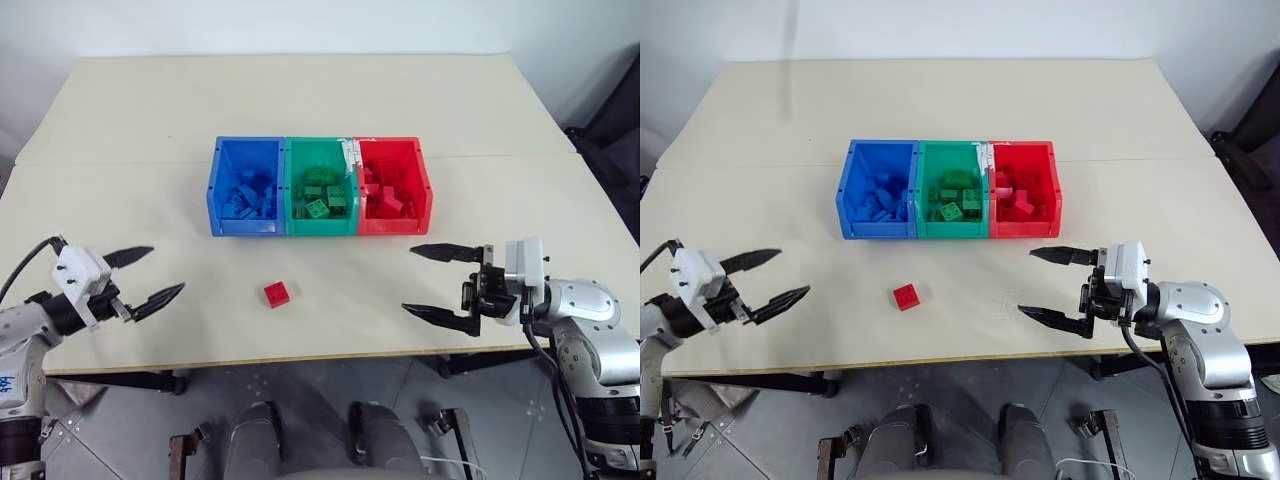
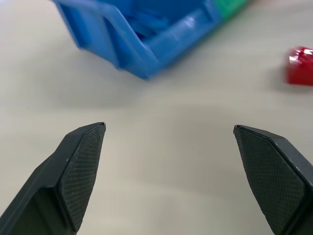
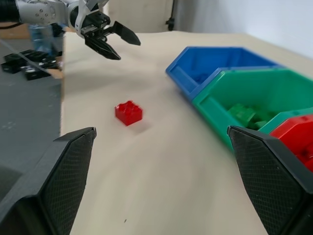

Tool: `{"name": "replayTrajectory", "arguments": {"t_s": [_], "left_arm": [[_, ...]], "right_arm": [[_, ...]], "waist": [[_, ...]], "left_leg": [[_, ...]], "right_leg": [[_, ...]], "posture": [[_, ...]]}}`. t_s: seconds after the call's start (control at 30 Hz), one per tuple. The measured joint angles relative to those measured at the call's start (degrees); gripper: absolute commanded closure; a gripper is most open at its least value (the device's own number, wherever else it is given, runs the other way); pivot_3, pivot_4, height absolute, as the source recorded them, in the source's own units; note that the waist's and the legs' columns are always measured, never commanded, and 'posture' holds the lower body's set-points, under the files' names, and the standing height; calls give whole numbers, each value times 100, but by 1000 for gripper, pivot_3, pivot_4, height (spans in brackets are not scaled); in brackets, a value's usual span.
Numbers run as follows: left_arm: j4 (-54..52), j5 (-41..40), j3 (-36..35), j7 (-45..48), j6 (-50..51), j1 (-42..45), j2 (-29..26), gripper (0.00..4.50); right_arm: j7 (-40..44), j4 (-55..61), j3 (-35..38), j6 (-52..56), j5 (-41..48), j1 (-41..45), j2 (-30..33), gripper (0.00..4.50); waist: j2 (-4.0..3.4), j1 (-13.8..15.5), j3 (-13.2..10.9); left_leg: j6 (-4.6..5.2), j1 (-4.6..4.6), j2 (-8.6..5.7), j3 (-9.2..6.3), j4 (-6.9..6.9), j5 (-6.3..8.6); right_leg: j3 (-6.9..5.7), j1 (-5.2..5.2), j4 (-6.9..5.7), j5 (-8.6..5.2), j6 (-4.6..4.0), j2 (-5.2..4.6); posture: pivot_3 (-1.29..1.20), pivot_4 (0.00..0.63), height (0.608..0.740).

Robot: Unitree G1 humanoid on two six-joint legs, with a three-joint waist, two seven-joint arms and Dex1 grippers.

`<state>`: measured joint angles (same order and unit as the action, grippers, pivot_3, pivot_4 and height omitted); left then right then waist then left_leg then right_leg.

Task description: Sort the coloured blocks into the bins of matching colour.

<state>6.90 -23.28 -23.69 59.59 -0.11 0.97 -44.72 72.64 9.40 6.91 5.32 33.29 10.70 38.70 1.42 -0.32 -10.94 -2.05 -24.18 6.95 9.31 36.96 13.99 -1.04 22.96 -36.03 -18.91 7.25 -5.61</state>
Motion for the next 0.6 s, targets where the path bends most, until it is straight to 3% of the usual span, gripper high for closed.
{"name": "replayTrajectory", "arguments": {"t_s": [0.23,0.4,0.6], "left_arm": [[-828,-61,498,199,527,-102,-34,43],[-1597,-76,1352,-131,1322,368,131,43],[-1747,463,2235,-772,1945,1165,447,43]], "right_arm": [[193,-7,-10,-19,-21,-46,38,0],[145,30,92,-35,-27,-314,111,0],[-58,236,504,-30,-12,-776,218,0]], "waist": [[1,10,0],[1,18,0],[0,24,1]], "left_leg": [[-1,1,0,2,1,0],[-4,0,-1,5,4,0],[-19,1,-3,4,10,-9]], "right_leg": [[2,0,-1,0,-2,-1],[4,0,-2,0,-1,1],[6,-2,-3,1,0,3]], "posture": [[0,150,740],[0,150,740],[0,150,740]]}}
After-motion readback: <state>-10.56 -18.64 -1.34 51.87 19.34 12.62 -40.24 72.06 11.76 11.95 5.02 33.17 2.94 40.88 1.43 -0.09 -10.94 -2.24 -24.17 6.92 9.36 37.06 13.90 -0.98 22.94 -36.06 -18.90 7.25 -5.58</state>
